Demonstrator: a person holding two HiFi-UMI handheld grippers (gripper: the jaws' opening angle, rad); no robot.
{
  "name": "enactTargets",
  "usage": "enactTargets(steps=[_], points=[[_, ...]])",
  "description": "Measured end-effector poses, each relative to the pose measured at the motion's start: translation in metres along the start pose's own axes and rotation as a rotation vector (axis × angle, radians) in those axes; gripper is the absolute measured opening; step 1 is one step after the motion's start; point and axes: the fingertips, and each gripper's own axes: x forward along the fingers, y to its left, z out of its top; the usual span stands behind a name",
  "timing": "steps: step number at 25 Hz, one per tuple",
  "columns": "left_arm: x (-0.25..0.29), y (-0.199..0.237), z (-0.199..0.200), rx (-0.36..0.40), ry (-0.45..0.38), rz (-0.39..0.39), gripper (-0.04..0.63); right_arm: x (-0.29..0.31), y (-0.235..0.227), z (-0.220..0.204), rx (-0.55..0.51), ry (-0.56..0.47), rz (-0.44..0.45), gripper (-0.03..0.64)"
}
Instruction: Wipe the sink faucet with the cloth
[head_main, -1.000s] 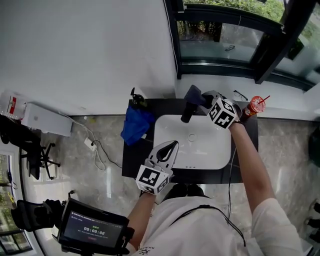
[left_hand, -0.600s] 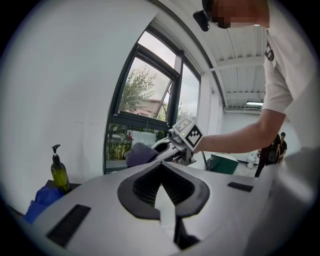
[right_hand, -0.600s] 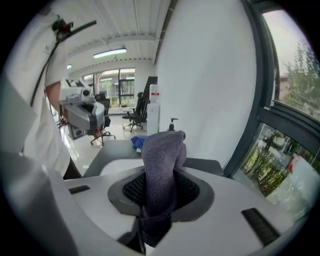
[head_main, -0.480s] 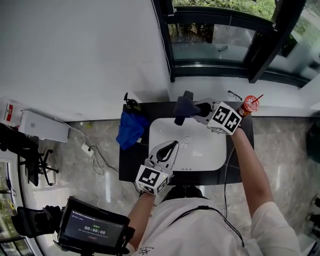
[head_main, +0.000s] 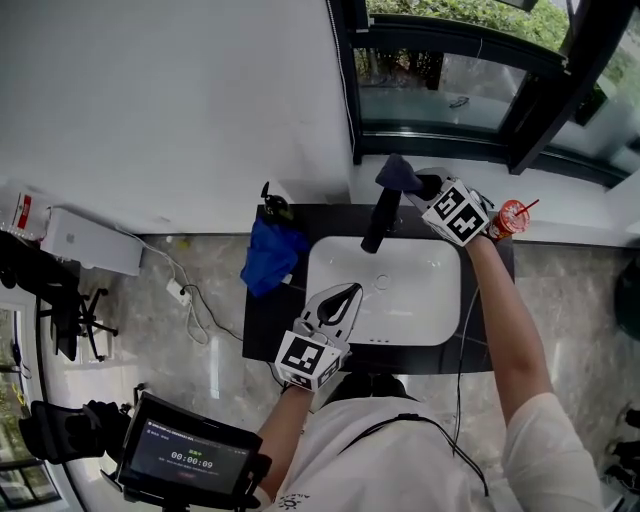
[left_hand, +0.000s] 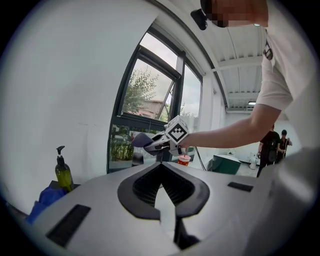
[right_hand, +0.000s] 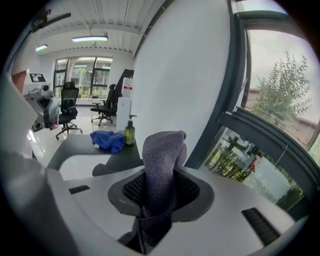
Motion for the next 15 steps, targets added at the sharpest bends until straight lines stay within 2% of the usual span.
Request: enactTargets(steps=[3,6,11,13,15], points=[[-0.003,0.001,-0.003,-0.006,0.001,0.007,0.000,0.014,0.016,-0.013,-0.107,0.099,0.023,0.104],[-0.005,0.003,-0.004,-0.011,0.003,0.006,0.000,0.013,0.046,-0.015,-0.144,0.106,0.116,0.104],[-0.004,0.000,-0.003,-0.008,-0.004,-0.005,0.000,-0.004,0.106,-0.019,-0.111,0.096,0.381,0.104],[-0.002,-0.002,-0.002,-0.006,-0.005,-0.011,0.000,-0.011,0.119,-0.017,-0.071,0.065,0.443,0.104],[-0.002,-0.003,-0.001,-0.004,-0.005,-0.016,0.000,-0.018,0.119,-0.008,0.012,-0.006,0.468,0.104]])
